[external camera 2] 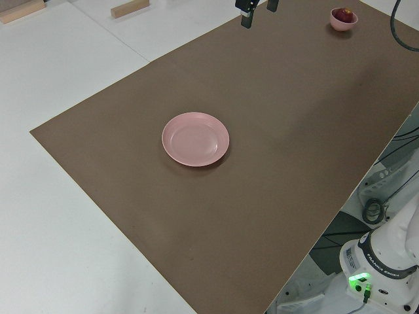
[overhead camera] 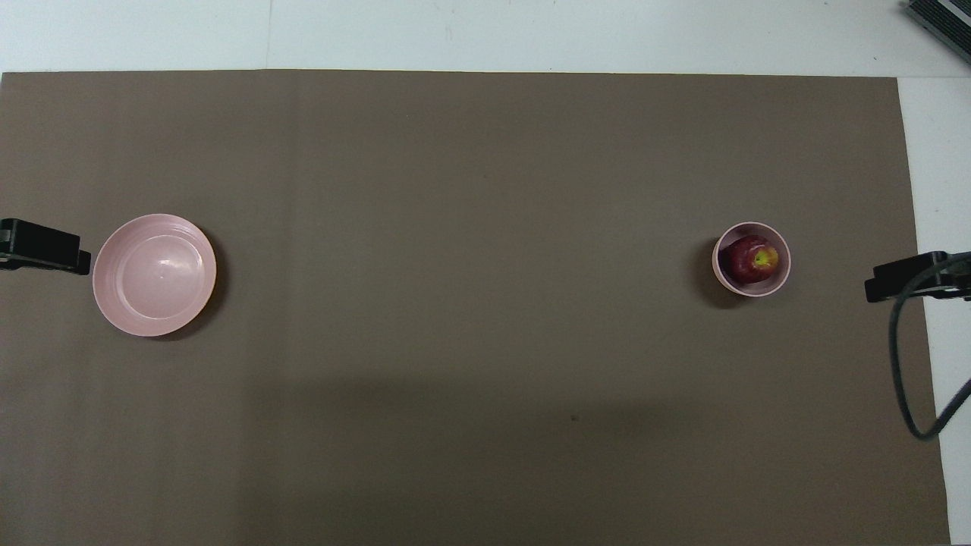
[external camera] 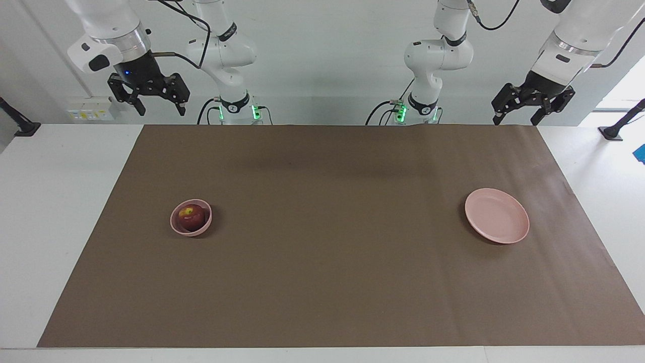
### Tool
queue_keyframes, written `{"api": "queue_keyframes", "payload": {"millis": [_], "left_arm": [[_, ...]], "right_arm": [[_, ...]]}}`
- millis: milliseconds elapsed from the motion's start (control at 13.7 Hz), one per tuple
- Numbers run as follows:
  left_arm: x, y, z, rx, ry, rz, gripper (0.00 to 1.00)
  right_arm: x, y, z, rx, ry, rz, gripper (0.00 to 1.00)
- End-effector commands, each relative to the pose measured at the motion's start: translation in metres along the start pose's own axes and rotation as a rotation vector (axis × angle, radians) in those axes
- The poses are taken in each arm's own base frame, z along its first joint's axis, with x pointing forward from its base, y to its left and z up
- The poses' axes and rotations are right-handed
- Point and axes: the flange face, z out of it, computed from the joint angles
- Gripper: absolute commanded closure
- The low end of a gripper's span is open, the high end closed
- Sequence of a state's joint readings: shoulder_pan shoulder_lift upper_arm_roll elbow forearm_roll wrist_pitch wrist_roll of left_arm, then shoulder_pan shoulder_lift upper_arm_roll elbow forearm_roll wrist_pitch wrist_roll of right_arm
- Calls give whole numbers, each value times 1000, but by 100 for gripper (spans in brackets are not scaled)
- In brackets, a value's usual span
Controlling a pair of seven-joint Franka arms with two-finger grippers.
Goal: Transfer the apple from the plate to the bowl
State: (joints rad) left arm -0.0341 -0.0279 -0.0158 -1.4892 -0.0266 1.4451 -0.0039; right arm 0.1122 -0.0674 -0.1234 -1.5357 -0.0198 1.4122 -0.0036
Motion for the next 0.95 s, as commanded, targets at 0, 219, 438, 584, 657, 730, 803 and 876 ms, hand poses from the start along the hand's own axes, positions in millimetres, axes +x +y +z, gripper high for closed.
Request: {"api": "queue_keyframes", "payload": {"millis": [0,219,438,584,657,730,803,876], "left_arm": [[-7,-2,-3,-13,-5,-3,0],[-7,-3,-3,-13,-5,-4,0],[-7,-3,-3,-13,-5,-4,0],[-7,-3,-3,-13,-5,-4,0],[-7,-2,-3,-14,-5,-2,0],[-7,-3,-3,-13,-5,-4,0],[-7,-2,-3,-13,-5,-3,0],[-7,-2,-3,-13,-5,-3,0]], "right_arm": [[0,4,-6,-13,4,-22,0],[0,6,-6,-29,9,-16,0],[0,5,-6,-19,8,-10,0],[0,3,-6,-11,10,-10,0],[0,3,-7,-10,13,-10,0],[1,2,-6,-10,12,-12,0],[0,3,-7,-14,11,-11,0],[0,5,-7,-20,11,-10,0]]}}
